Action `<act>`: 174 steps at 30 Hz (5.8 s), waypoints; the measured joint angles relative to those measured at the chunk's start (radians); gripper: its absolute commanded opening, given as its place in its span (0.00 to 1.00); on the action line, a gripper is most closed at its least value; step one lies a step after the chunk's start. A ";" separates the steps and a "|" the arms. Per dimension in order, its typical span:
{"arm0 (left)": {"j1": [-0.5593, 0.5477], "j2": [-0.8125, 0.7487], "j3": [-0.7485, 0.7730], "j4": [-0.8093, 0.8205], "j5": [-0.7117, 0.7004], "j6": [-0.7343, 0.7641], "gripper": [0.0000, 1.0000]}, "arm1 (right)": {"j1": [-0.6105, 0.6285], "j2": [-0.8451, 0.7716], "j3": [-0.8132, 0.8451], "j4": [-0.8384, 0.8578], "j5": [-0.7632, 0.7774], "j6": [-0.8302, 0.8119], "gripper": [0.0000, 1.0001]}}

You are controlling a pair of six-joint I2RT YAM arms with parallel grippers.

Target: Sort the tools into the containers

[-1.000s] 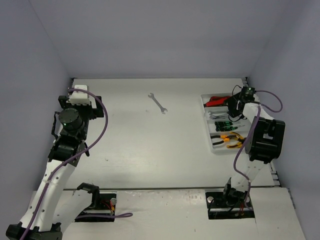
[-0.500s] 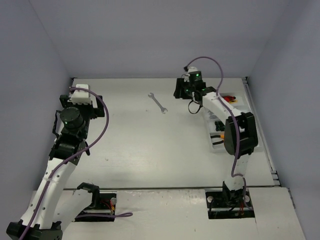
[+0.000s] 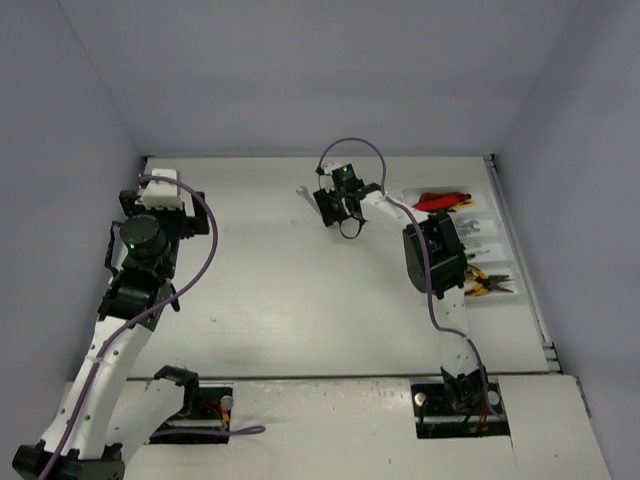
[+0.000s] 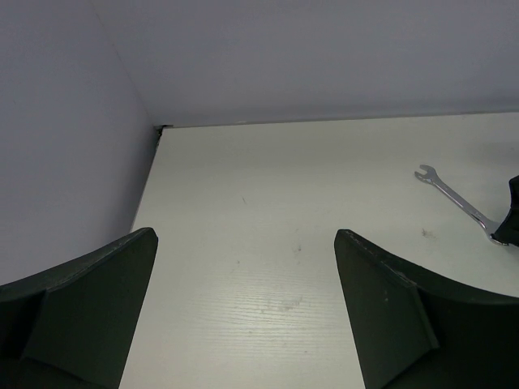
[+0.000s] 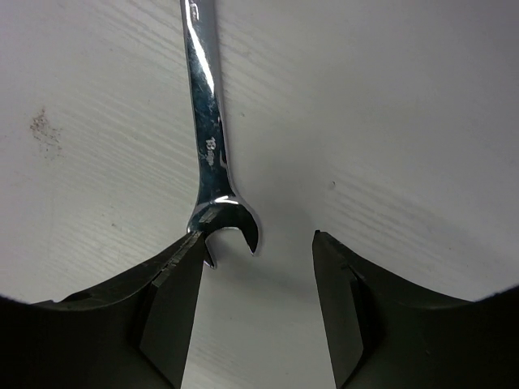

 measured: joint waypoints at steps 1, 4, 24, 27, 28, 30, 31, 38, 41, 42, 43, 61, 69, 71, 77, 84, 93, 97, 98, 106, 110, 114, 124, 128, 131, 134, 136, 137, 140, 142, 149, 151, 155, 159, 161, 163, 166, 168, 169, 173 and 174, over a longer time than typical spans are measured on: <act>0.000 0.000 0.000 0.000 0.000 0.000 0.88 | 0.004 0.011 0.016 -0.001 0.003 -0.006 0.53; 0.000 0.000 0.000 0.000 0.000 0.000 0.88 | 0.011 0.034 0.053 -0.001 0.006 -0.022 0.54; 0.000 0.005 0.000 0.000 0.000 0.000 0.88 | 0.061 0.127 0.166 0.012 -0.021 -0.040 0.38; 0.000 0.005 0.000 0.000 0.000 0.000 0.88 | 0.077 0.133 0.171 0.022 -0.021 -0.036 0.23; 0.000 0.005 0.000 0.000 0.000 0.000 0.88 | 0.081 0.134 0.169 0.027 -0.020 -0.032 0.17; 0.000 0.005 0.000 0.000 0.000 0.000 0.88 | 0.084 0.132 0.159 0.043 -0.011 -0.021 0.07; 0.000 0.005 0.000 0.000 0.000 0.000 0.88 | 0.086 0.128 0.145 0.060 -0.005 -0.015 0.03; 0.000 0.004 0.000 0.000 0.000 0.000 0.88 | 0.107 -0.025 -0.120 0.153 0.066 0.064 0.00; 0.000 0.005 0.000 0.000 0.000 0.000 0.88 | 0.135 -0.137 -0.298 0.182 0.117 0.113 0.01; 0.000 0.005 0.000 0.000 0.000 0.000 0.88 | 0.151 -0.178 -0.358 0.186 0.133 0.135 0.01; 0.000 0.005 0.000 0.000 0.000 0.000 0.88 | 0.170 -0.218 -0.415 0.188 0.149 0.159 0.02; 0.000 0.019 0.000 -0.001 0.000 0.000 0.88 | 0.490 -0.517 -0.763 0.076 0.200 0.533 0.39; 0.000 0.018 0.000 -0.001 0.000 0.000 0.88 | 0.455 -0.402 -0.554 -0.193 0.200 0.518 0.42; 0.000 0.018 0.000 -0.001 0.000 0.000 0.88 | 0.444 -0.365 -0.498 -0.233 0.200 0.505 0.40; 0.000 0.016 0.000 -0.001 0.000 0.000 0.88 | 0.429 -0.284 -0.377 -0.281 0.190 0.461 0.35; 0.000 0.013 0.000 -0.001 0.000 0.000 0.88 | 0.429 -0.230 -0.296 -0.310 0.181 0.403 0.34; 0.000 0.012 0.000 -0.001 0.000 0.000 0.88 | 0.429 -0.182 -0.223 -0.330 0.157 0.361 0.18; 0.000 0.012 0.000 -0.001 0.000 0.000 0.88 | 0.430 -0.169 -0.204 -0.332 0.144 0.351 0.00; 0.000 0.012 0.000 -0.001 0.000 0.000 0.88 | 0.429 -0.169 -0.203 -0.333 0.144 0.349 0.00; 0.000 0.012 0.000 -0.001 0.000 0.000 0.88 | 0.382 -0.168 -0.196 -0.333 0.146 0.372 0.00; 0.000 0.012 0.000 -0.001 0.000 0.000 0.88 | 0.276 -0.179 -0.197 -0.341 0.171 0.405 0.00; 0.000 0.011 0.000 -0.001 0.000 0.000 0.88 | 0.104 -0.233 -0.198 -0.347 0.191 0.446 0.00; 0.000 0.005 0.000 -0.001 0.000 0.000 0.88 | -0.376 -0.514 -0.313 -0.258 0.186 0.645 0.00; 0.000 -0.003 0.000 -0.001 0.000 0.000 0.88 | -0.505 -0.526 -0.369 -0.210 0.179 0.746 0.00; 0.000 -0.006 0.000 -0.001 0.000 0.000 0.88 | -0.571 -0.524 -0.424 -0.188 0.167 0.832 0.00; 0.000 -0.008 0.000 -0.001 0.000 0.000 0.88 | -0.605 -0.516 -0.448 -0.176 0.165 0.909 0.00; 0.000 -0.008 0.000 -0.001 -0.001 0.000 0.88 | -0.614 -0.508 -0.453 -0.155 0.164 0.962 0.00; 0.000 -0.008 0.000 -0.001 -0.001 0.000 0.88 | -0.616 -0.505 -0.454 -0.143 0.163 0.988 0.00; 0.000 -0.008 0.000 -0.001 0.000 0.000 0.88 | -0.618 -0.493 -0.455 -0.112 0.163 1.056 0.00; 0.000 -0.008 0.000 -0.001 0.000 0.000 0.88 | -0.618 -0.477 -0.455 -0.092 0.163 1.096 0.03; 0.000 -0.008 0.000 -0.001 -0.001 0.001 0.88 | -0.618 -0.400 -0.472 -0.067 0.155 1.168 0.15; 0.000 -0.008 0.000 -0.001 -0.001 0.000 0.88 | -0.618 -0.397 -0.486 -0.066 0.154 1.176 0.21; 0.000 -0.008 0.000 -0.001 -0.001 0.001 0.88 | -0.618 -0.397 -0.501 -0.053 0.148 1.170 0.47; 0.000 -0.008 0.000 -0.001 -0.001 0.001 0.88 | -0.618 -0.410 -0.501 -0.031 0.143 1.153 0.66; 0.000 -0.008 0.000 -0.001 -0.001 0.001 0.88 | -0.618 -0.434 -0.504 -0.029 0.144 1.136 0.67; 0.000 -0.009 0.000 -0.001 -0.001 0.001 0.88 | -0.618 -0.473 -0.511 -0.026 0.145 1.116 0.67; 0.000 -0.011 0.000 -0.001 -0.001 0.001 0.88 | -0.617 -0.569 -0.530 -0.025 0.145 1.072 0.66; 0.000 -0.013 0.000 -0.001 -0.002 0.001 0.88 | -0.615 -0.650 -0.541 -0.026 0.144 1.017 0.66; 0.000 -0.015 0.000 -0.001 -0.002 0.001 0.88 | -0.613 -0.695 -0.544 -0.025 0.144 0.984 0.67; 0.000 -0.021 0.000 -0.001 -0.002 0.001 0.88 | -0.609 -0.889 -0.582 -0.016 0.128 0.828 0.73; 0.000 -0.022 0.000 0.000 -0.003 0.001 0.88 | -0.608 -0.943 -0.599 -0.018 0.115 0.790 0.80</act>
